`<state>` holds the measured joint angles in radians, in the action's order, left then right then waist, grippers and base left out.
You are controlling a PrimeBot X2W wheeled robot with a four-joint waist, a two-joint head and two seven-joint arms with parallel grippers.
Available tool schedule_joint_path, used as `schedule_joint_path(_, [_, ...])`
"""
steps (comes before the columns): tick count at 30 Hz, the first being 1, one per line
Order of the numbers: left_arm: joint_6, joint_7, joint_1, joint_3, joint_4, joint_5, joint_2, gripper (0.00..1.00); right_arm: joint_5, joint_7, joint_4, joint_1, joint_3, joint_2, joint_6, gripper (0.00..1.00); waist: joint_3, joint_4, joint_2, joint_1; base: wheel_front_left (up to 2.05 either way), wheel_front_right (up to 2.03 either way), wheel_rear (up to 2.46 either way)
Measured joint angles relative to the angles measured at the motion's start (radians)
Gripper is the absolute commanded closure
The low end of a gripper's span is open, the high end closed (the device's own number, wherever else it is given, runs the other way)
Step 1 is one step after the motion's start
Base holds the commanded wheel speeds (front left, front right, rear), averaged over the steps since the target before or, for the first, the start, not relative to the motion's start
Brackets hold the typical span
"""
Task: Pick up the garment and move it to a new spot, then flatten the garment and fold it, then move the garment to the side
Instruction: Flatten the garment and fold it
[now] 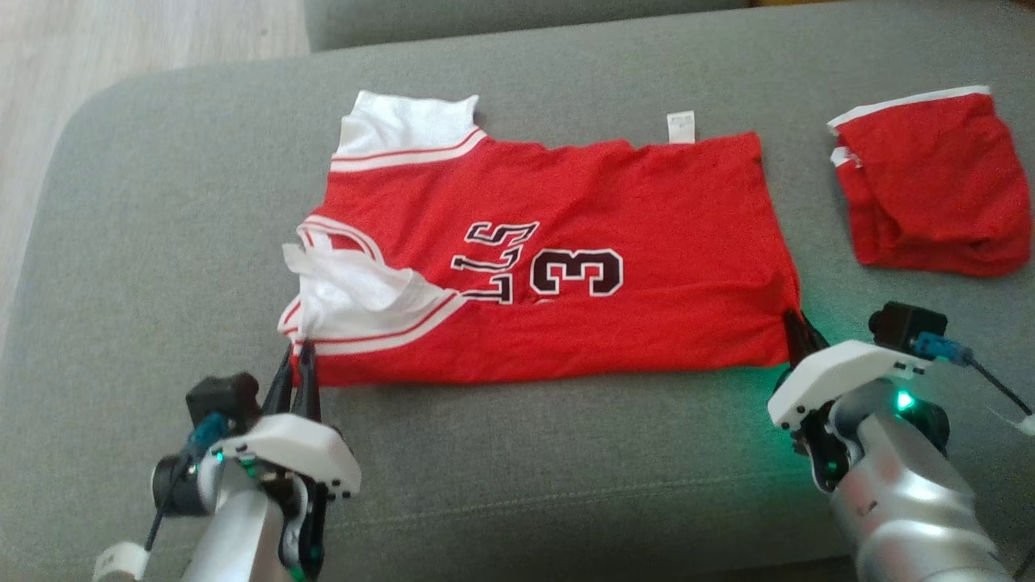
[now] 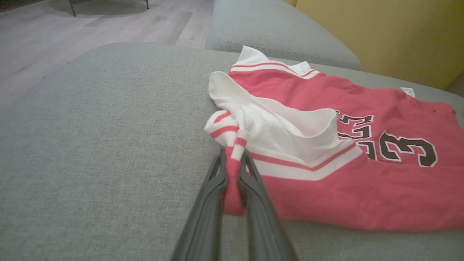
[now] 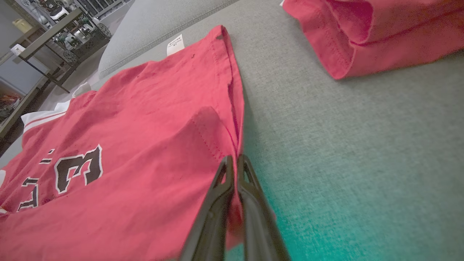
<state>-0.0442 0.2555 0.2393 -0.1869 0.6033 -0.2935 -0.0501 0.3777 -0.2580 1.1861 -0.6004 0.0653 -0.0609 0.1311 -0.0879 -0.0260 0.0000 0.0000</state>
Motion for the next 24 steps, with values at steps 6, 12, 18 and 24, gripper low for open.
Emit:
schedule_joint_path(6, [0.001, 0.000, -0.057, 0.010, 0.012, -0.010, -0.001, 1.00, -0.074, 0.003, 0.034, 0.022, 0.037, 0.001, 0.000, 1.00, 0.044, -0.014, 0.0000, 0.0000, 0.00, 0.00, 0.00])
schedule_joint_path(12, [0.011, -0.004, -0.092, 0.011, 0.013, -0.020, -0.003, 1.00, -0.117, 0.034, 0.051, 0.025, 0.061, -0.001, 0.000, 1.00, 0.079, -0.021, 0.0000, 0.0000, 0.00, 0.00, 0.00])
schedule_joint_path(18, [0.027, -0.044, -0.136, 0.001, 0.012, -0.020, -0.014, 1.00, -0.143, 0.086, 0.062, 0.054, 0.064, -0.003, 0.000, 1.00, 0.095, -0.024, 0.0000, 0.0000, 0.00, 0.00, 0.00])
schedule_joint_path(24, [0.037, -0.099, -0.185, -0.028, -0.011, -0.020, -0.036, 1.00, -0.149, 0.131, 0.047, 0.074, 0.079, -0.010, 0.000, 1.00, 0.098, -0.028, 0.0000, 0.0000, 0.00, 0.00, 0.00])
